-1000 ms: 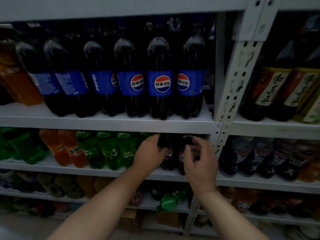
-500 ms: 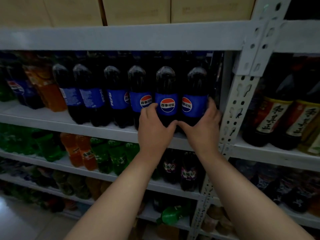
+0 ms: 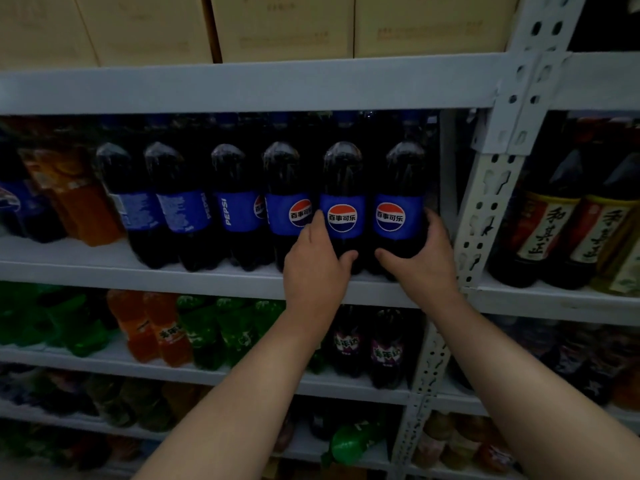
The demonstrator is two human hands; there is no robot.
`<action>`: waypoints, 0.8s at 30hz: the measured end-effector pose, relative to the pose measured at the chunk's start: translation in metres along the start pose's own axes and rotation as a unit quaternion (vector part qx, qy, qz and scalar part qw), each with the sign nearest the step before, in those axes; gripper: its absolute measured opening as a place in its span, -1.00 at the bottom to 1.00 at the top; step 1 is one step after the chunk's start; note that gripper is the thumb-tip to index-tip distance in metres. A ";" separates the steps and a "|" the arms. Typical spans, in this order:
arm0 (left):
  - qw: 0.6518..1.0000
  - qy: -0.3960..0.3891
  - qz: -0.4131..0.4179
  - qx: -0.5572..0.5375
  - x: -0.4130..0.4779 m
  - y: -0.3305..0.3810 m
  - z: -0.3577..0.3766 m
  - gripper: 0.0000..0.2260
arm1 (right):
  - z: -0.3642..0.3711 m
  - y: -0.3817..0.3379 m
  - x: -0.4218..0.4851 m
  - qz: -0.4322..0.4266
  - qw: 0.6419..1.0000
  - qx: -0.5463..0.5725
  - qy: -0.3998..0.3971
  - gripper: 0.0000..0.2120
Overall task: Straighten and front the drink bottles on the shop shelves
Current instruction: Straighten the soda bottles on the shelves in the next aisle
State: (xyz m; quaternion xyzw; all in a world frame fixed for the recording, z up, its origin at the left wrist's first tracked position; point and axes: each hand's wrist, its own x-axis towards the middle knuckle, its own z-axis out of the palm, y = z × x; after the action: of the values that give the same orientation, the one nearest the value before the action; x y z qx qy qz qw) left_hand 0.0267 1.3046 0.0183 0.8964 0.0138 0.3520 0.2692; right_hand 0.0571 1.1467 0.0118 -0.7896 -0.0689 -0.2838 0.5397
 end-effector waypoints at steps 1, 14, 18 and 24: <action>1.000 -0.008 0.008 0.004 -0.001 0.000 -0.001 -0.26 | -0.001 0.000 0.000 0.005 1.000 0.008 -0.002 -0.11; 0.997 -0.029 0.036 0.066 -0.010 -0.002 -0.002 -0.18 | 0.001 0.004 -0.004 -0.003 0.999 0.018 -0.032 -0.21; 0.997 -0.016 0.042 0.063 -0.014 -0.004 -0.001 -0.24 | -0.003 0.012 -0.001 0.005 0.999 0.028 -0.044 -0.23; 0.996 0.008 0.062 0.065 -0.019 -0.007 0.002 -0.31 | -0.006 0.012 -0.001 0.000 0.997 0.022 -0.073 -0.23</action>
State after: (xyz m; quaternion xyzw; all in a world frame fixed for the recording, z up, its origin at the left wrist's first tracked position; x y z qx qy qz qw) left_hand 0.0153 1.3053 0.0018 0.9082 -0.0169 0.3740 0.1873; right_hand 0.0588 1.1370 0.0034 -0.7957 -0.1144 -0.2243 0.5508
